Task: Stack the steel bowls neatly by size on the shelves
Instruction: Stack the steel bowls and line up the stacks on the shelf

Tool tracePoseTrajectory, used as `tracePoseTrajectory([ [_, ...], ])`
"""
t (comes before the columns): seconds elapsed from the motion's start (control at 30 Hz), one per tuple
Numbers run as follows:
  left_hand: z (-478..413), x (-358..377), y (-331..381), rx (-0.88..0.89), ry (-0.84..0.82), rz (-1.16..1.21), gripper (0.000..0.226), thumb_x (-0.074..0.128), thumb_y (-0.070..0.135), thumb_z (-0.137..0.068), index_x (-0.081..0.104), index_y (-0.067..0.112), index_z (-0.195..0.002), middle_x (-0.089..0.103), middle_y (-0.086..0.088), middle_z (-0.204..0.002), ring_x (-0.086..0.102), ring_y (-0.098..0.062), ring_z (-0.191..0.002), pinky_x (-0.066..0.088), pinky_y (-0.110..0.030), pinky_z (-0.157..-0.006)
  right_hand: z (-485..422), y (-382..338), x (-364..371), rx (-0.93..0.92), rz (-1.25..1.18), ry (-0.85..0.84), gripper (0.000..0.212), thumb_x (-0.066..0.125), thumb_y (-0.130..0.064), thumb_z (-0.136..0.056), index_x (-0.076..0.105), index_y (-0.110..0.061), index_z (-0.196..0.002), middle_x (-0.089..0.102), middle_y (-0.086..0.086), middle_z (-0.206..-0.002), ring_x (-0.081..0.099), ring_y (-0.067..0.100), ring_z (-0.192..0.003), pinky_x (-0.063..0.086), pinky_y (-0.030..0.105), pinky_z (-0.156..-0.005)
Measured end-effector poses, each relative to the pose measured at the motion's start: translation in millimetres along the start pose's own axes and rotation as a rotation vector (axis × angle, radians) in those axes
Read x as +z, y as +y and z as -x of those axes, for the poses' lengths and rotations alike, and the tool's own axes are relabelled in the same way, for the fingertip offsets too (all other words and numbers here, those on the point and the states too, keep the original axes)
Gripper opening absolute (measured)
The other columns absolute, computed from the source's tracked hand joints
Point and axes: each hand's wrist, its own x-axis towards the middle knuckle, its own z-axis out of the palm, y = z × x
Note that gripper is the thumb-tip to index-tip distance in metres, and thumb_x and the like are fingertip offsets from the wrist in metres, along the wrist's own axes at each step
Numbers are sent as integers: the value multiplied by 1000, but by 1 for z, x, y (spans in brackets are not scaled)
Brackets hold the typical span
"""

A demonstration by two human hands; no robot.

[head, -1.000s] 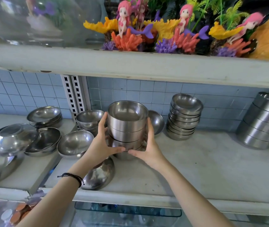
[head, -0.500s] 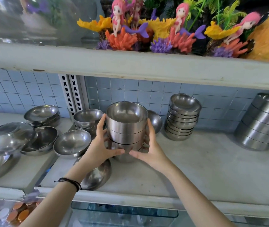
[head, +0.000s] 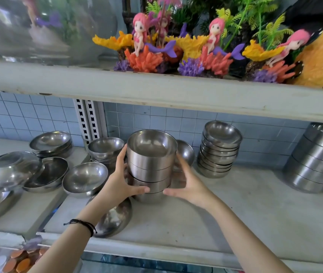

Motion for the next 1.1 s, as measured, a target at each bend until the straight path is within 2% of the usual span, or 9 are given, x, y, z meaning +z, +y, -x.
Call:
tracePoseTrajectory([
  [0.13,-1,0,1,-5,40,0,131,97,45,-31,11,77,-124,51,9,-137,56,-9,-123,45,-39,-106,-4,-2,14,-48,-60,35,114,86,-11,-71,12,-59,-142,48,-25,-140,53,-6,-124,45,20,-103],
  [0.3,-5,8,12,17,17,-22,128,95,10,-51,11,71,-125,56,12,-128,59,-2,-114,48,-27,-99,1,-6,3,-77,-72,82,117,86,-2,-70,11,-50,-146,46,-30,-135,55,-12,-117,46,12,-93],
  [0.4,-17,13,24,32,21,-34,130,94,34,-38,11,71,-130,55,6,-131,60,-10,-116,48,-35,-100,-3,-10,-12,-110,-62,115,116,87,-4,-69,14,-56,-144,46,-30,-137,53,-12,-120,48,21,-100],
  [0.5,-36,19,37,64,-27,-40,135,96,26,-43,7,55,-140,57,1,-129,59,-14,-117,47,-41,-102,-12,-13,-28,-118,-71,163,115,87,-6,-65,19,-65,-137,46,-26,-140,52,-1,-126,49,37,-105],
  [0.57,-51,25,41,67,-46,-23,129,94,9,-53,7,57,-135,58,5,-125,59,-14,-116,47,-42,-102,-19,-13,-37,-98,-82,192,116,85,-1,-67,16,-62,-138,46,-31,-132,54,-8,-120,49,38,-104],
  [0.67,-73,34,43,51,-57,4,131,97,22,-43,9,73,-124,55,-3,-133,59,-15,-118,49,-42,-100,-29,-13,-50,-73,-76,220,119,83,5,-71,10,-46,-149,44,-30,-128,56,-6,-117,50,36,-104],
  [0.77,-88,41,43,30,-90,-8,138,95,33,-37,4,62,-137,49,-4,-140,57,-16,-121,48,-42,-102,-36,-9,-56,-61,-66,247,120,86,-5,-70,7,-58,-143,38,-19,-143,47,12,-133,46,40,-108],
  [0.93,-107,50,39,54,-119,-41,136,95,16,-52,2,49,-144,46,-5,-142,58,-15,-118,48,-44,-101,-46,2,-63,-61,-99,283,118,83,-5,-72,7,-67,-138,31,-14,-152,37,15,-142,40,46,-113],
  [1.1,-116,55,28,44,-97,-12,129,97,22,-46,10,71,-127,48,1,-138,60,-13,-116,49,-44,-100,-51,11,-63,-66,-99,278,116,81,-11,-71,6,-75,-131,27,-15,-156,31,8,-144,32,44,-118],
])
